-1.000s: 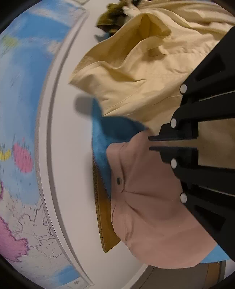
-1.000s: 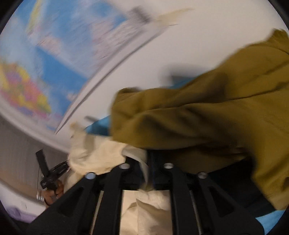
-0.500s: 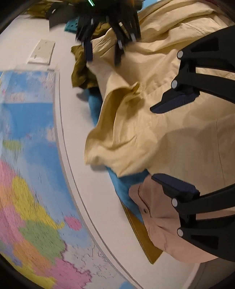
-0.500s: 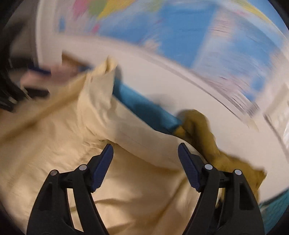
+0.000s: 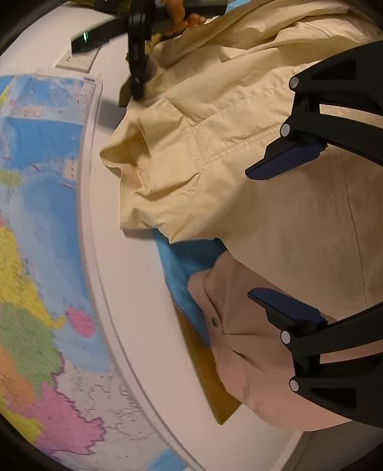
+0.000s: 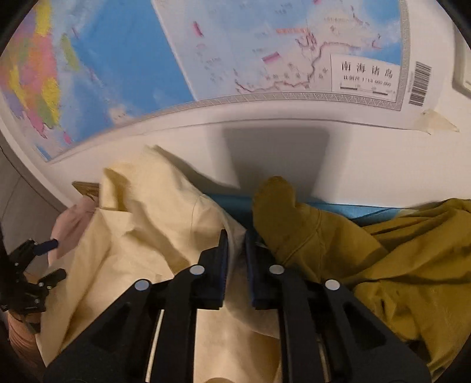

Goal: Fold large clothes

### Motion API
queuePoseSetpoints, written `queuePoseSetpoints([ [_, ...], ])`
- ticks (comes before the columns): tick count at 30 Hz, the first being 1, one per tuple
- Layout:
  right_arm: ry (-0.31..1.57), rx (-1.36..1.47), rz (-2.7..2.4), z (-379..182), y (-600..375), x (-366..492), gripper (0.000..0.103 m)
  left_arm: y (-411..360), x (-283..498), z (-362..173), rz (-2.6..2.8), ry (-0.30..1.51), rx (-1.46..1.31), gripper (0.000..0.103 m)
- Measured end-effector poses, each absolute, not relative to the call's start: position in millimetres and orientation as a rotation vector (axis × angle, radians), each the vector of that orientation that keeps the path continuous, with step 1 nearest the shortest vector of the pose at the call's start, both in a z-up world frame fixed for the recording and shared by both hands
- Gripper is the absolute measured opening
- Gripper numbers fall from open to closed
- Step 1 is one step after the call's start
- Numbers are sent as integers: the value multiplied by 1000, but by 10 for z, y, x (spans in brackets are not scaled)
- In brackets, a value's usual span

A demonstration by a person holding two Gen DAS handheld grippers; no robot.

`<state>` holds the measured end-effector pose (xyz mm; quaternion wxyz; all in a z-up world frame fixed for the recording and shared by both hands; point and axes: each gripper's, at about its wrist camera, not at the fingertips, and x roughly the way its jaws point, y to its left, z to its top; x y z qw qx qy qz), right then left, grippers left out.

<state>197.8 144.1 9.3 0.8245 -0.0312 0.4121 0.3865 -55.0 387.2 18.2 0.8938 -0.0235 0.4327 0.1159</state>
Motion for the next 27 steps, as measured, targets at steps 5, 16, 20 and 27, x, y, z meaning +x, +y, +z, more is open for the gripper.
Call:
queuePoseSetpoints([
  [5, 726, -95, 872, 506, 790, 1392, 64, 3877, -719, 284, 219, 855, -72, 76],
  [16, 1098, -13, 865, -616, -699, 99, 74, 3757, -1079, 383, 179, 775, -91, 80],
  [20, 1052, 6, 834, -485, -875, 103, 6, 3759, -1112, 370, 183, 774, -124, 80],
  [27, 743, -316, 477, 627, -1037, 436, 8, 3648, -1225, 443, 180, 754, -94, 80],
])
